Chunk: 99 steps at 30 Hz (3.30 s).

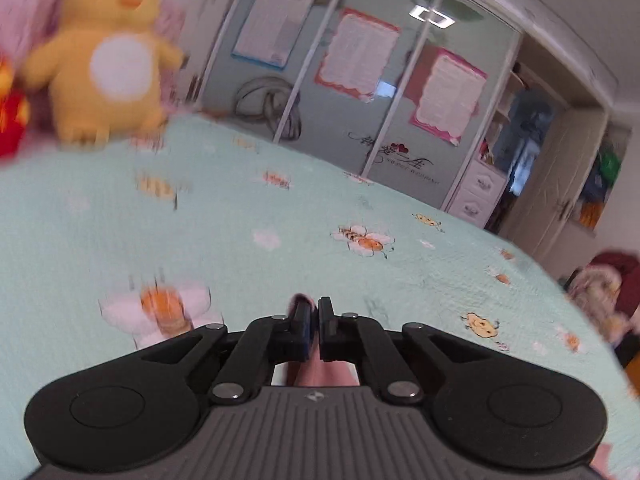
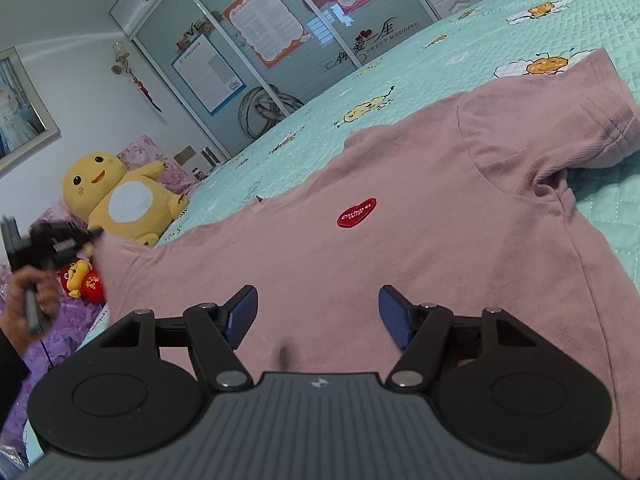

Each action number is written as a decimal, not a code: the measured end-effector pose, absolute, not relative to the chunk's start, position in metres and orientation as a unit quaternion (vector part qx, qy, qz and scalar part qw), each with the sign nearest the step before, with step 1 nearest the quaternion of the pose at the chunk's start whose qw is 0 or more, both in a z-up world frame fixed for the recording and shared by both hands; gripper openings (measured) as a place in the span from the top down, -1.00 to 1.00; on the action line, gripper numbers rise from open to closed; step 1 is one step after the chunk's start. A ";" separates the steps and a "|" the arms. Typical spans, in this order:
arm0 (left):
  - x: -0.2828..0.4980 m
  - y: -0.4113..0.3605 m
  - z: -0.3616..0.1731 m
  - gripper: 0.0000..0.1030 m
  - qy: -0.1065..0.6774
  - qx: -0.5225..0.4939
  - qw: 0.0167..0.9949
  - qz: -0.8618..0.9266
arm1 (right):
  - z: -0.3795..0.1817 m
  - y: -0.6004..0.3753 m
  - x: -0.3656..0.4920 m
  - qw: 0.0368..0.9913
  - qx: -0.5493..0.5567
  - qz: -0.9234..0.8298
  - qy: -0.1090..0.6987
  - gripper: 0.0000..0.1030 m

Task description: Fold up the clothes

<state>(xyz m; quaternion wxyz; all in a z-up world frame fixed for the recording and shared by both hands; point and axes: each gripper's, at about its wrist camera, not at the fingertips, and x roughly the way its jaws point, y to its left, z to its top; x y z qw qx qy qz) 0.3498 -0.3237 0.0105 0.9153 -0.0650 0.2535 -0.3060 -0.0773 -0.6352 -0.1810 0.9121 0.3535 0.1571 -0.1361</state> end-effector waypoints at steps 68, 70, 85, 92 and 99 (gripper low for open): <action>0.273 -0.216 -0.082 0.93 0.387 -0.133 0.883 -0.231 | -0.185 -0.642 -0.082 0.906 0.380 -0.127 0.138 -0.31; 0.288 -0.215 -0.110 0.94 0.438 -0.127 0.867 -0.200 | -0.185 -0.643 -0.082 0.905 0.381 -0.127 0.138 -0.31; 0.236 -0.233 -0.091 0.02 0.368 -0.126 0.871 -0.299 | -0.185 -0.647 -0.081 0.906 0.379 -0.128 0.141 -0.31; 0.303 -0.326 -0.065 -0.04 0.345 -0.038 0.862 -0.371 | -0.185 -0.646 -0.082 0.906 0.379 -0.128 0.140 -0.31; 0.372 -0.422 -0.111 -0.08 0.422 0.080 0.821 -0.376 | -0.186 -0.647 -0.084 0.904 0.387 -0.122 0.133 -0.32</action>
